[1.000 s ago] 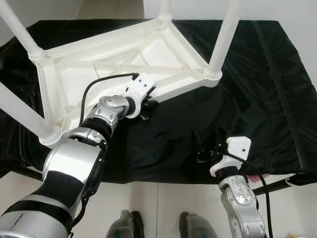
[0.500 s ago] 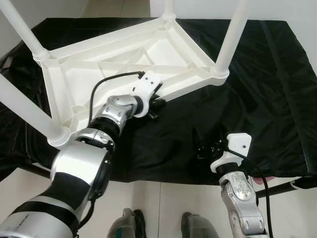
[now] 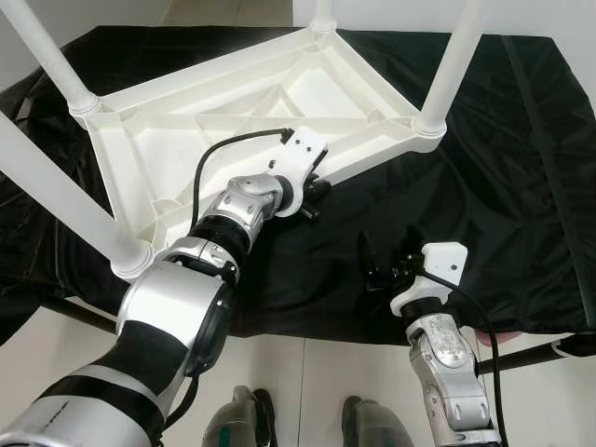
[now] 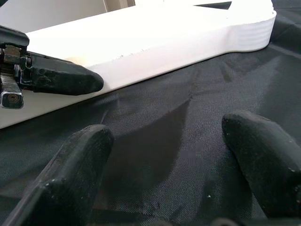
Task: Building children table
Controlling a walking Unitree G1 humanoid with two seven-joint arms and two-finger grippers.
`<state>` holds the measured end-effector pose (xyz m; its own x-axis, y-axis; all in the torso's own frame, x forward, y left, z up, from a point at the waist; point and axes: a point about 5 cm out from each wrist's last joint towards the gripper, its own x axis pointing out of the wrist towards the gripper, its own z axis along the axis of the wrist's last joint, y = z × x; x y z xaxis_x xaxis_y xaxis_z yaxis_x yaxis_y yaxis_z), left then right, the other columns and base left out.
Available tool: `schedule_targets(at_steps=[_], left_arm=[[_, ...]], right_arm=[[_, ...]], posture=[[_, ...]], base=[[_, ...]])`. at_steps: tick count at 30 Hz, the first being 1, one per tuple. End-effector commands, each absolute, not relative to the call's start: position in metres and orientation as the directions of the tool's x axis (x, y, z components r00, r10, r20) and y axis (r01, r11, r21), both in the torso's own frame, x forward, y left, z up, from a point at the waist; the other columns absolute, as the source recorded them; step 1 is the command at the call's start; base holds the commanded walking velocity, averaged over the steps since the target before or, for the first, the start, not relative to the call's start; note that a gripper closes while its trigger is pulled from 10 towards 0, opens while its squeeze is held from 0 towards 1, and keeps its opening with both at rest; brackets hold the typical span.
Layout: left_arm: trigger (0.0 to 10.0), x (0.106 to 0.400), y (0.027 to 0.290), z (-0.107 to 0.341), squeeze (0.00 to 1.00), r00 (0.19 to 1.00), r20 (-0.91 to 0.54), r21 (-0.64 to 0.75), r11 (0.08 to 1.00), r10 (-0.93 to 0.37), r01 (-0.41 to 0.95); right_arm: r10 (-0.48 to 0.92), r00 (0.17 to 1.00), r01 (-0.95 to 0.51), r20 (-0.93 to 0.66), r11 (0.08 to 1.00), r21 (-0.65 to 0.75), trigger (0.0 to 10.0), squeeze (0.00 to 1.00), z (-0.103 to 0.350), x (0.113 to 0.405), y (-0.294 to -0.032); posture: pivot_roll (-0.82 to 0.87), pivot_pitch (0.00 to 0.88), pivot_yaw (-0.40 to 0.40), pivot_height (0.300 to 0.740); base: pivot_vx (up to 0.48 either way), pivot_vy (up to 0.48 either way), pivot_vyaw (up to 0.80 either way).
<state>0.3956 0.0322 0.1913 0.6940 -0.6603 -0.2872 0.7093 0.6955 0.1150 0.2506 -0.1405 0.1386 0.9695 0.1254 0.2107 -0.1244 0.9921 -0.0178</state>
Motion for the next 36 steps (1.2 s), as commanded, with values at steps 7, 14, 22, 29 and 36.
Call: schedule_targets(at_steps=[7, 14, 22, 29, 36], left_arm=[[10.0, 0.408, 0.058, 0.189, 0.00, 0.943, -0.256, 0.180, 0.948, -0.214, 0.264], [10.0, 0.410, 0.063, 0.192, 0.00, 0.955, -0.239, 0.193, 0.955, -0.176, 0.224], [10.0, 0.411, 0.063, 0.194, 0.00, 0.959, -0.219, 0.236, 0.944, -0.179, 0.230], [10.0, 0.411, 0.062, 0.196, 0.00, 0.962, -0.210, 0.240, 0.944, -0.178, 0.227], [10.0, 0.411, 0.062, 0.197, 0.00, 0.962, -0.206, 0.242, 0.944, -0.177, 0.226]], right_arm=[[0.112, 0.972, -0.112, 0.208, 0.994, -0.012, 10.0, 0.00, 0.137, 0.250, -0.140], [0.114, 0.971, -0.114, 0.209, 0.993, -0.013, 10.0, 0.00, 0.136, 0.251, -0.139], [0.113, 0.971, -0.113, 0.212, 0.994, -0.013, 10.0, 0.00, 0.137, 0.252, -0.139], [0.112, 0.971, -0.111, 0.212, 0.994, -0.014, 10.0, 0.00, 0.137, 0.252, -0.139], [0.112, 0.971, -0.111, 0.213, 0.994, -0.014, 10.0, 0.00, 0.137, 0.252, -0.140]], posture=[[-0.09, 0.172, 0.120, 0.740], [-0.09, 0.172, 0.120, 0.740], [-0.09, 0.169, 0.121, 0.740], [-0.09, 0.169, 0.120, 0.740], [-0.09, 0.168, 0.119, 0.740]], base=[[0.000, 0.000, 0.00], [0.000, 0.000, 0.00], [0.000, 0.000, 0.00], [0.000, 0.000, 0.00], [0.000, 0.000, 0.00]])
